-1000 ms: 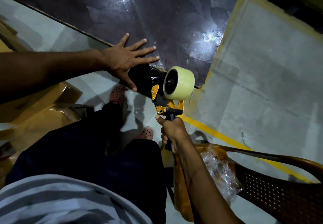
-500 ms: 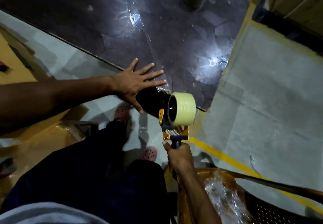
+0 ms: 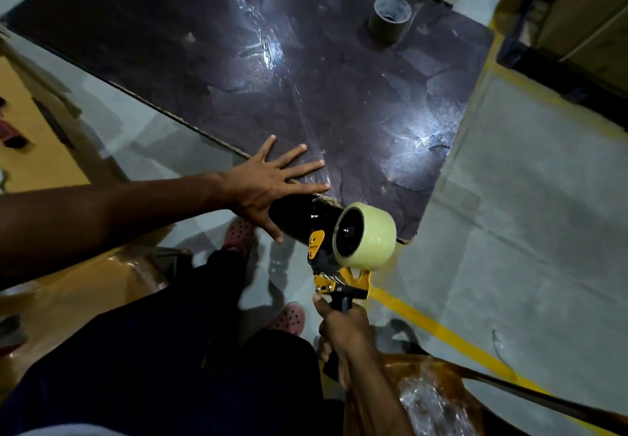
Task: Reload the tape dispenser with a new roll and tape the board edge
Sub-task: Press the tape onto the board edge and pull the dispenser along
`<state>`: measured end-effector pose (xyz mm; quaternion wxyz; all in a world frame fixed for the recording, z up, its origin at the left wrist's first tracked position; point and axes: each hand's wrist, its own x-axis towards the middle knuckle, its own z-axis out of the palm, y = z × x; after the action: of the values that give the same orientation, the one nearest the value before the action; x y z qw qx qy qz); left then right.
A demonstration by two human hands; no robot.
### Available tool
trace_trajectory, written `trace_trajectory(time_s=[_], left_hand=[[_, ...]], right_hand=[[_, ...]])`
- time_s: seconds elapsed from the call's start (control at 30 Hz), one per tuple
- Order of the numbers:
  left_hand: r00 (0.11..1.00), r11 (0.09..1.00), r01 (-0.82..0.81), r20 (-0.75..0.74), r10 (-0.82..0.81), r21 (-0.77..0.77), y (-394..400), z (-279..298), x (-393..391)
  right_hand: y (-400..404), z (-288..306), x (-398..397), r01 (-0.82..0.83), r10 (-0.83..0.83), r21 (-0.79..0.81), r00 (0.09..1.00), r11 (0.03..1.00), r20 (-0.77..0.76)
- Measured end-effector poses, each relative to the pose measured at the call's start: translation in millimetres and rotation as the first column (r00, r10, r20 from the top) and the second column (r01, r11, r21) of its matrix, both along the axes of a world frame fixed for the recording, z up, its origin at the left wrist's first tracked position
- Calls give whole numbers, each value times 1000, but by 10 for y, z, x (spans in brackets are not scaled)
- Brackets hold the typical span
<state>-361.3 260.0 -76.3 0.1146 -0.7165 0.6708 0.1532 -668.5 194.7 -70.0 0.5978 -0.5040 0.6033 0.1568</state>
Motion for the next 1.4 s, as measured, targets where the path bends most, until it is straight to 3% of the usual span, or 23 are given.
trace_trajectory(time_s=[0.17,0.5,0.77,1.2,1.4], left_hand=[[1000,1000,6,4,-6,-15,4,-14,0],[1000,1000,-2,9,3,-20,-5,-19,-6],[999,1000,-2,32,2,-7,-3,15,-9],[1000,1000,-7,3,7,-15,17,40,-19],[1000,1000,-9,0,9,-28,3,2,-21]], right_hand=[[18,6,-75,-56,58,-79,998,995,17],[148,266,-353,-13,21,-81,994,997,106],[-11,239,-83,-84,83,-53,996,995,-10],[132,353,57,98,-113,155,990,983,86],[251,263,-76,110,-117,68,987,992,110]])
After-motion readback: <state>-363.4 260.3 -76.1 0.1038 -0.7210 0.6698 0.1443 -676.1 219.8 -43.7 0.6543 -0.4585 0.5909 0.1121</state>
